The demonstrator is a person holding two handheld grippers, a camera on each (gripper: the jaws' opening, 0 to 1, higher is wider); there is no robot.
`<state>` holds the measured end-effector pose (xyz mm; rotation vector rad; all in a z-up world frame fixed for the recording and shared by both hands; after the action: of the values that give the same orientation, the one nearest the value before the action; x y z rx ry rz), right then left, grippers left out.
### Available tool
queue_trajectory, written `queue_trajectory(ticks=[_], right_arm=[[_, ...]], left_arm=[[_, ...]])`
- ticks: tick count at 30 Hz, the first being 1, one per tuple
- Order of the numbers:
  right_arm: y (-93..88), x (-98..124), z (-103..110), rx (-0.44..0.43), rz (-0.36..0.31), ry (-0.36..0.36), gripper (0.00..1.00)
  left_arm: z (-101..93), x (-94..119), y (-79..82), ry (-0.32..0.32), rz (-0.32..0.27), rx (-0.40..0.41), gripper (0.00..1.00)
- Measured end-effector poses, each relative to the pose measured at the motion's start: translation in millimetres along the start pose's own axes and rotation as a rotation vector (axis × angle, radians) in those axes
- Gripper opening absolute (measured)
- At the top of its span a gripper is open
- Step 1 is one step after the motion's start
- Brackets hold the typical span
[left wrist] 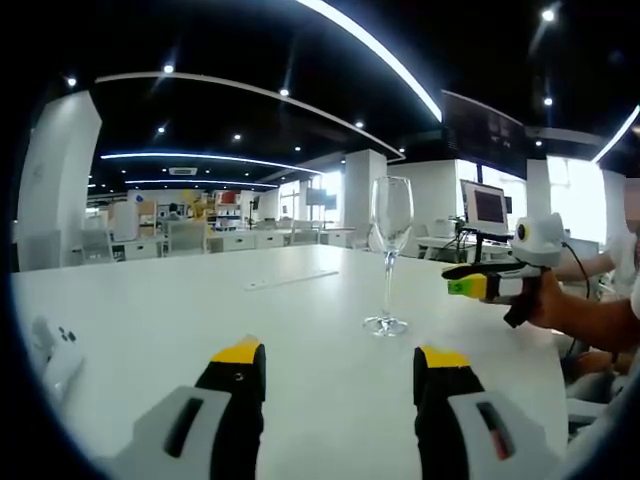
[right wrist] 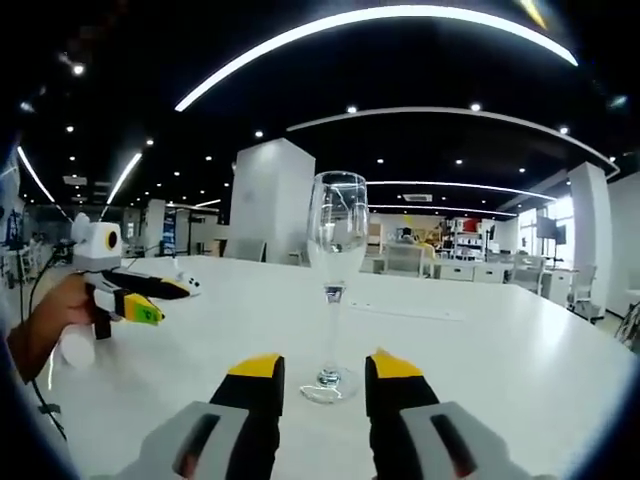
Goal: Stand the stemmed glass upright on the table place it in front of you
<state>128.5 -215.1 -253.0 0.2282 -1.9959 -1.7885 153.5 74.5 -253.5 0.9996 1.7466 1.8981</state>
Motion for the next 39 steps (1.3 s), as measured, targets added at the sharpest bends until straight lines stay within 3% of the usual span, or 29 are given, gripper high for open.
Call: queue_trajectory(ticks=[39], right_arm=[[-8.0,18,5,-0.023,-0.005,-0.025,0.39]], left_arm=[[0.0,1,0.5,0.002,-0.003,0.001,0.6]])
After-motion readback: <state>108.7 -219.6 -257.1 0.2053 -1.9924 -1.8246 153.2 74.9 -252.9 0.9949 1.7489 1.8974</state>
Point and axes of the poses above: the point that each gripper's makers call its tool centre point, and the gripper's own axes: x roughly backward along the fingers, z roughly to its left, y roughly out of its top, the point moved 7 cm from there along x, roughly backward along the fingers, and after that the axes turned 8 degrees about z, right-handed, at the moved point
